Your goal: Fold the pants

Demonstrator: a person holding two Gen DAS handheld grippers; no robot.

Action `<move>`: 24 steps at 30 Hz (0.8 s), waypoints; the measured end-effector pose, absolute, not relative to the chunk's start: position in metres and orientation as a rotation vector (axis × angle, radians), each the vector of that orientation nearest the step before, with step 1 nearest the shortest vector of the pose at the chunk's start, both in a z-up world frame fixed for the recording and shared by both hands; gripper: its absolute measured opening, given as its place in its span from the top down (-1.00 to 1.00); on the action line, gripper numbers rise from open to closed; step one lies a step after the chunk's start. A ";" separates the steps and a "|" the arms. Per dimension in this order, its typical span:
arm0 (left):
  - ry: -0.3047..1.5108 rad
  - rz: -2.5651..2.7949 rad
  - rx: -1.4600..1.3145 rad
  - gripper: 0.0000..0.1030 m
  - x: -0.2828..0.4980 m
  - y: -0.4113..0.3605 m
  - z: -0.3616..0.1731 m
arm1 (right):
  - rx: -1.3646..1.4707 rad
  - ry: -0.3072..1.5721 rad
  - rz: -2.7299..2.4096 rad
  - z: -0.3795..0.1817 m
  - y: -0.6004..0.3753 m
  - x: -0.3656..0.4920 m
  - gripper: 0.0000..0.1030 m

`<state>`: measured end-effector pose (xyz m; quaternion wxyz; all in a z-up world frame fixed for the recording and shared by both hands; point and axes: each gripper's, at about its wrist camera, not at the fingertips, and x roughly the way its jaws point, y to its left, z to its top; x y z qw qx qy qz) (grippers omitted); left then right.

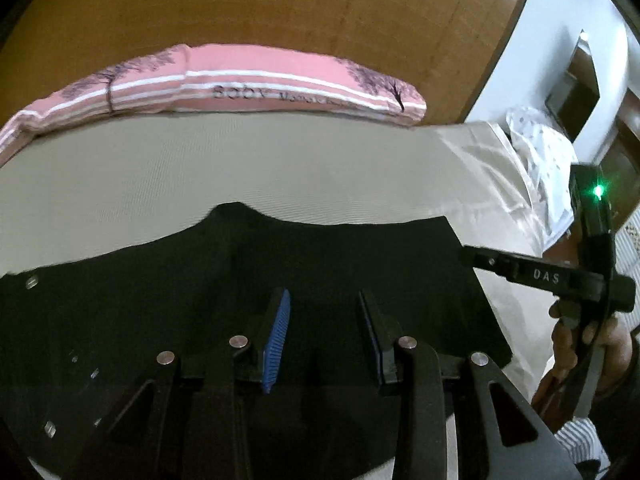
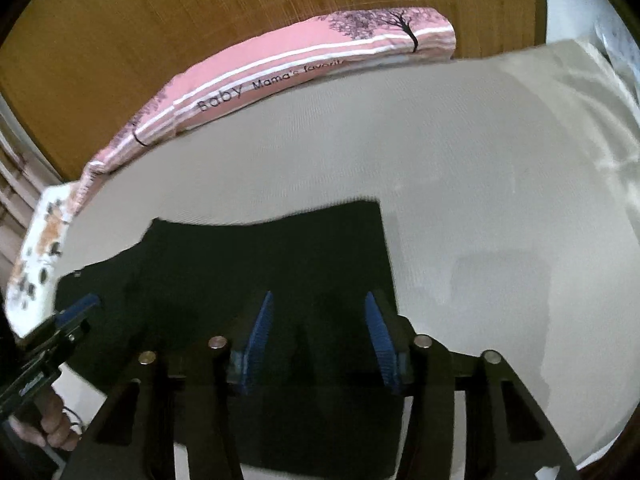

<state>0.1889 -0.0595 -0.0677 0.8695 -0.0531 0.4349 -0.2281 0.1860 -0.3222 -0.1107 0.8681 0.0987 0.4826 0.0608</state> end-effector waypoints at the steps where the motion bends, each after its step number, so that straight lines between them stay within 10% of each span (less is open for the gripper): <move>1: 0.920 -0.483 -0.108 0.30 0.196 -0.064 -0.072 | 0.202 1.014 0.128 -0.113 -0.322 0.192 0.19; 24: 1.055 -0.522 0.008 0.12 0.186 -0.077 -0.111 | 0.104 1.070 0.090 -0.159 -0.312 0.182 0.17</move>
